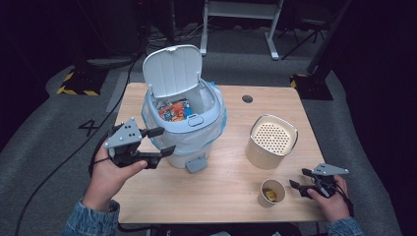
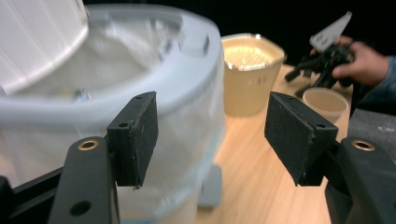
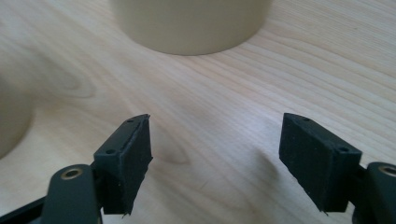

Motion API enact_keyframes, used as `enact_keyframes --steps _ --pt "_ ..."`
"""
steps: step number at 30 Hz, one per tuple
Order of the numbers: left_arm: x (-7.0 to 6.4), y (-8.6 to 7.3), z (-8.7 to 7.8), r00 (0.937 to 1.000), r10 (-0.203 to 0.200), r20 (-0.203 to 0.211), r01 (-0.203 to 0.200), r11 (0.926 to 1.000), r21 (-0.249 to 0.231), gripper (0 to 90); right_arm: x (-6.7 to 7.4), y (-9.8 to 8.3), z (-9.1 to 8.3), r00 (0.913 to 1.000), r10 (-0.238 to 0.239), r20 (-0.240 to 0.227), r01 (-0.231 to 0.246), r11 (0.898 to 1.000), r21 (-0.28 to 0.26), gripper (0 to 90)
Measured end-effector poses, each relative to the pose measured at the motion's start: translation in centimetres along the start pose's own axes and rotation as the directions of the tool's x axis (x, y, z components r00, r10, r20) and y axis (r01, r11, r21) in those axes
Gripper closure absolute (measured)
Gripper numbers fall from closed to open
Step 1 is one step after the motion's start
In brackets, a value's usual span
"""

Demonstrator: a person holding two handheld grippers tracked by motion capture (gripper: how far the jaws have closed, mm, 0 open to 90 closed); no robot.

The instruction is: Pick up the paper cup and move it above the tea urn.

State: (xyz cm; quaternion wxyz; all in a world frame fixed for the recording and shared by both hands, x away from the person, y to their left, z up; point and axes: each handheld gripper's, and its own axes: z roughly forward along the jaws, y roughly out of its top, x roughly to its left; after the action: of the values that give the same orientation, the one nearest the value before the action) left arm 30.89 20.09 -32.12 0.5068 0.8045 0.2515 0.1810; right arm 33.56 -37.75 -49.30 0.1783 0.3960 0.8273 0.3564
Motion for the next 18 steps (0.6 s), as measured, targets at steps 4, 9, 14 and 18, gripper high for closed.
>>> enact_keyframes --steps 4,9,14,18 --pt "-0.5 -2.4 0.3 0.9999 -0.005 -0.013 0.005 0.9994 0.034 35.9 0.4 0.0 -0.9 0.9994 -0.023 -0.027 0.023 1.0 0.01 26.5" --pt "-0.3 -5.5 1.3 0.9976 -0.068 0.016 0.067 0.9959 0.062 36.4 0.7 -0.3 -1.5 0.9966 -0.014 -0.081 0.014 1.0 0.005 28.0" --pt "0.2 -8.0 2.3 0.9918 -0.126 0.021 0.123 0.9869 0.104 38.4 1.2 -0.2 -2.0 0.9922 -0.037 -0.119 0.037 0.999 -0.002 29.9" --pt "0.6 -9.5 3.3 0.9922 -0.124 0.013 0.12 0.9784 0.168 40.4 1.6 -0.2 -2.5 0.989 -0.077 -0.126 0.079 0.997 0.013 30.1"
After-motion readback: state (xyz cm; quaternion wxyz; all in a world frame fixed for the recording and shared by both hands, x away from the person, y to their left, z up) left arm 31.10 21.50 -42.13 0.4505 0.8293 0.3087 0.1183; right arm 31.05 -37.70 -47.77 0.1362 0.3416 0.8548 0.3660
